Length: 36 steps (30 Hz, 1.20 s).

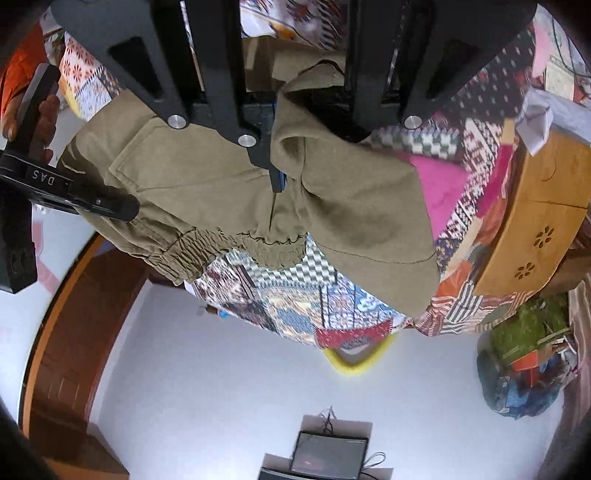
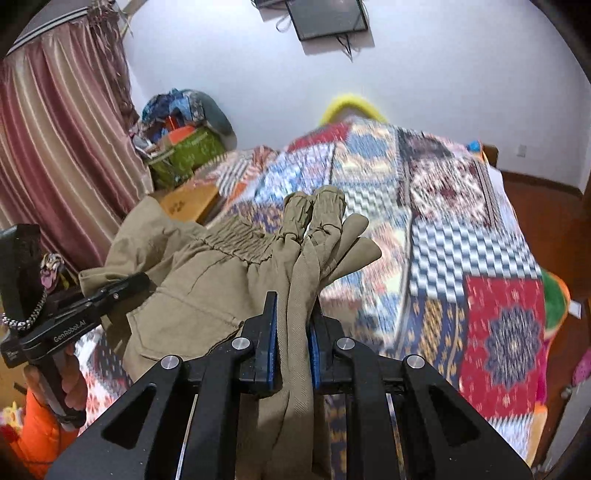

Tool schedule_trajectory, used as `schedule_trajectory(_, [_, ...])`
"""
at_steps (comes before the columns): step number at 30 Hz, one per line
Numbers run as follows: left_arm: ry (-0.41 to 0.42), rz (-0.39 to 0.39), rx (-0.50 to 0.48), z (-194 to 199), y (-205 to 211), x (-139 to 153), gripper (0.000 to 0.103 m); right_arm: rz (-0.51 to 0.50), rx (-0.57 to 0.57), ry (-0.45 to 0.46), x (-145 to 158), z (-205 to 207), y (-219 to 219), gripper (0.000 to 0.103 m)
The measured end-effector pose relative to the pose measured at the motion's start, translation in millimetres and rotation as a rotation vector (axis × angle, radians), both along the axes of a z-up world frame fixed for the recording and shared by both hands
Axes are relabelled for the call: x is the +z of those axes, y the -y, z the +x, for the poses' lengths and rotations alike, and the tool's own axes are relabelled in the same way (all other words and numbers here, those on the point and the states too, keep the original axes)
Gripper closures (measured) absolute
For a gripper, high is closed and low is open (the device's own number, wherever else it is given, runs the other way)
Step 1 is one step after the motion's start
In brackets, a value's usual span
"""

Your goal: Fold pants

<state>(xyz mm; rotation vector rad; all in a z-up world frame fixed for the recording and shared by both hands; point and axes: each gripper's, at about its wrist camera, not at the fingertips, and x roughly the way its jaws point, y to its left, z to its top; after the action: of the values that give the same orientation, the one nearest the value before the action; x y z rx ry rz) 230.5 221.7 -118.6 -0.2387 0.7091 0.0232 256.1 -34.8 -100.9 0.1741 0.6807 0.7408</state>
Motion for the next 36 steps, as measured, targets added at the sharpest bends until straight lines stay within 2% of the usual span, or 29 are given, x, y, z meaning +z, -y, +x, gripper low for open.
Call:
schedule_trajectory(7, [0.019, -0.005, 0.039, 44, -53, 2, 0.093, -0.044, 0.0, 0.093, 19, 31, -50, 0.091])
schedule_trajectory(14, [0.018, 0.035, 0.097, 96, -100, -16, 0.093, -0.05, -0.003, 0.086, 13, 77, -95, 0.091])
schedule_trajectory(18, [-0.03, 0.039, 0.114, 122, -124, -47, 0.093, -0.064, -0.007, 0.057, -8, 98, -120, 0.091])
schedule_trajectory(21, [-0.107, 0.02, 0.138, 140, -142, -87, 0.093, -0.108, -0.004, -0.002, -39, 113, -140, 0.091])
schedule_trajectory(22, [-0.145, 0.011, 0.148, 146, -147, -102, 0.093, -0.295, 0.09, -0.123, -48, 115, -146, 0.091])
schedule_trajectory(23, [-0.192, 0.004, 0.159, 150, -152, -119, 0.093, -0.325, 0.097, -0.159, -65, 117, -151, 0.091])
schedule_trajectory(25, [-0.248, 0.042, 0.191, 152, -158, -144, 0.093, -0.382, 0.106, -0.2, -89, 116, -157, 0.091])
schedule_trajectory(27, [-0.25, 0.047, 0.181, 146, -164, -155, 0.089, -0.428, 0.118, -0.198, -104, 110, -157, 0.09])
schedule_trajectory(29, [-0.25, 0.039, 0.179, 138, -167, -156, 0.077, -0.449, 0.138, -0.218, -109, 106, -153, 0.084])
schedule_trajectory(36, [-0.273, 0.104, 0.174, 114, -175, -145, 0.059, -0.452, 0.16, -0.217, -92, 93, -131, 0.079])
